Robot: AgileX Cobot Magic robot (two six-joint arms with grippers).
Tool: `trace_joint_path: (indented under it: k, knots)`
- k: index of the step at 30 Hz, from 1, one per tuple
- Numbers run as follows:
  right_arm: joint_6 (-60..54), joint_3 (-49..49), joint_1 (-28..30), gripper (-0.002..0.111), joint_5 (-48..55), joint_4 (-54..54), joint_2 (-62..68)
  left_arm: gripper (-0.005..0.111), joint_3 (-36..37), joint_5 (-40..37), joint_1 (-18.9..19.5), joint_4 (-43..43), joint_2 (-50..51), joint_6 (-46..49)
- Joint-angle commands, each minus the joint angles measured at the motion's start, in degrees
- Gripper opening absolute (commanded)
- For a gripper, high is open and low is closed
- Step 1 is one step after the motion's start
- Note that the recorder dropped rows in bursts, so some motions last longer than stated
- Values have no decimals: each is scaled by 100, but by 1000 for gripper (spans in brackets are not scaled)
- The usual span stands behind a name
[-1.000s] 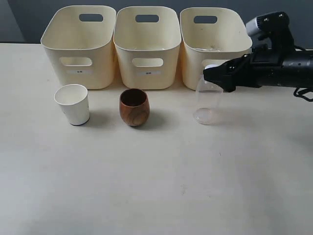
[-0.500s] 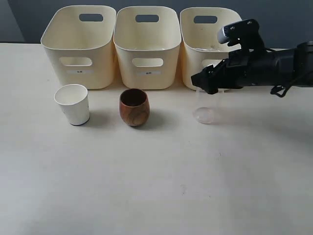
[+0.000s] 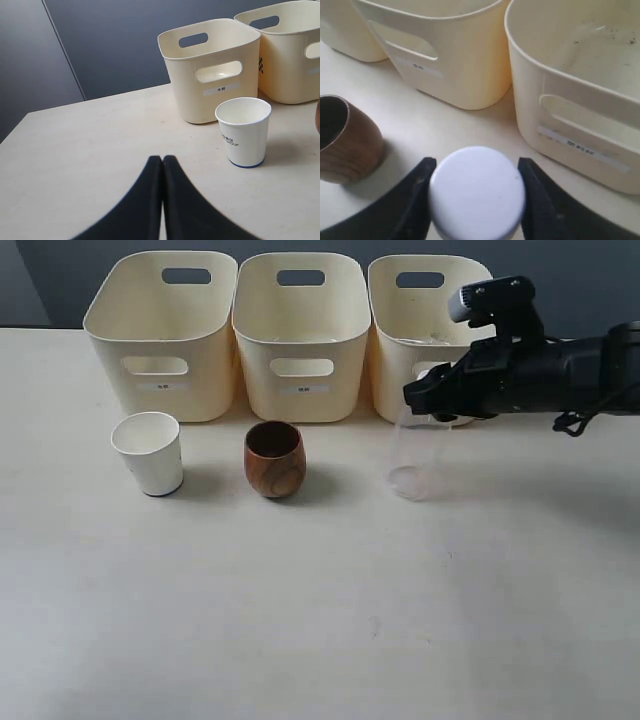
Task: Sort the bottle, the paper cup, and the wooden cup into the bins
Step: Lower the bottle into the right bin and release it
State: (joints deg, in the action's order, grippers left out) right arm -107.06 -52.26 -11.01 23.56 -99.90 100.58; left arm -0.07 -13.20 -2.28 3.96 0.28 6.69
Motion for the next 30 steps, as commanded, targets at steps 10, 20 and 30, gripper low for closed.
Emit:
trace_joint_path:
  k: [10,20,30]
  knots:
    - [411,-705,-12,0,-185,-5,-866,0,7,33,-18,0,-28,-11]
    - [400,-1668,-12,0,-1238,-5,-640,0,7,33,-18,0,-28,-11]
    - [387,-2233,-12,3,-1349,-5,5,0,7,33,-18,0,-28,-11]
